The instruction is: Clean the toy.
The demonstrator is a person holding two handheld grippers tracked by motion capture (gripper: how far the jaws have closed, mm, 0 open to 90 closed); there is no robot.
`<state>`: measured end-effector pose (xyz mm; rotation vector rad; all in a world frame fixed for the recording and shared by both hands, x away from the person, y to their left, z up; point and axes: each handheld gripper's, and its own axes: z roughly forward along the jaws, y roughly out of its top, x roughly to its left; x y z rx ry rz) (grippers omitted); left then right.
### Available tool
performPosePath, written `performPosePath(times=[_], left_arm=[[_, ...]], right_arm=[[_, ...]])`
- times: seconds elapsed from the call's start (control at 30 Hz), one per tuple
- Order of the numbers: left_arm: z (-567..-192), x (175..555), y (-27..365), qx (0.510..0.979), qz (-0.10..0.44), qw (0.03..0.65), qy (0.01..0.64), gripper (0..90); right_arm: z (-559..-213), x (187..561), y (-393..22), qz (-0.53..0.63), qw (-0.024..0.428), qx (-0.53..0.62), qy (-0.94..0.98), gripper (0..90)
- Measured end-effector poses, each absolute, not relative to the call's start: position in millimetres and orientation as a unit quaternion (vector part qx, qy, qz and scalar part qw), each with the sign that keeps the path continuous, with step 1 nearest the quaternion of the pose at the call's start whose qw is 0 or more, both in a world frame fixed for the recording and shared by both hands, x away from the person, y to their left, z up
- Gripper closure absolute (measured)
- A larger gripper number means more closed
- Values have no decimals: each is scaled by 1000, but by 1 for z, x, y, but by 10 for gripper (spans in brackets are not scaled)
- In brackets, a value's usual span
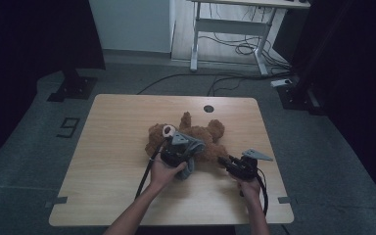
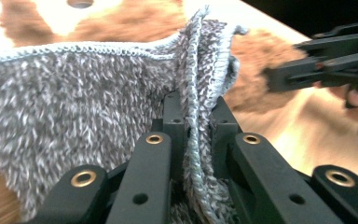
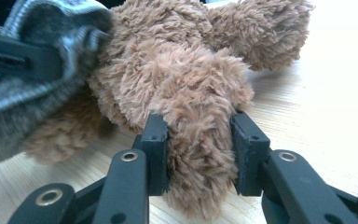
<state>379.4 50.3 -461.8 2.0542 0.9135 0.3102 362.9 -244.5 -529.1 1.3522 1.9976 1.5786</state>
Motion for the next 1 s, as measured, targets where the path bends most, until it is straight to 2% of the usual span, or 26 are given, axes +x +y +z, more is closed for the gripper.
performPosePath(times=[0.33,0.5,0.67,0.87,0.9,0.93,1.0], left_arm=[[-442,376,128,793,170,419,407,807],[-431,379,146,770,175,441,427,807],[-429,382,107,786,153,453,393,807],[-439,383,20,822,118,449,330,807],[-439,383,20,822,118,449,330,807],[-444,382,-7,833,112,441,314,807],[-448,380,-29,840,103,439,301,807]], right_arm=[[-530,363,-245,545,127,466,686,635],[-531,364,-245,545,126,468,684,634],[-532,365,-244,546,123,470,682,635],[-532,364,-244,545,122,470,683,635],[-532,364,-244,545,122,470,683,635],[-532,364,-244,546,123,469,683,635],[-532,364,-245,547,121,469,683,634]])
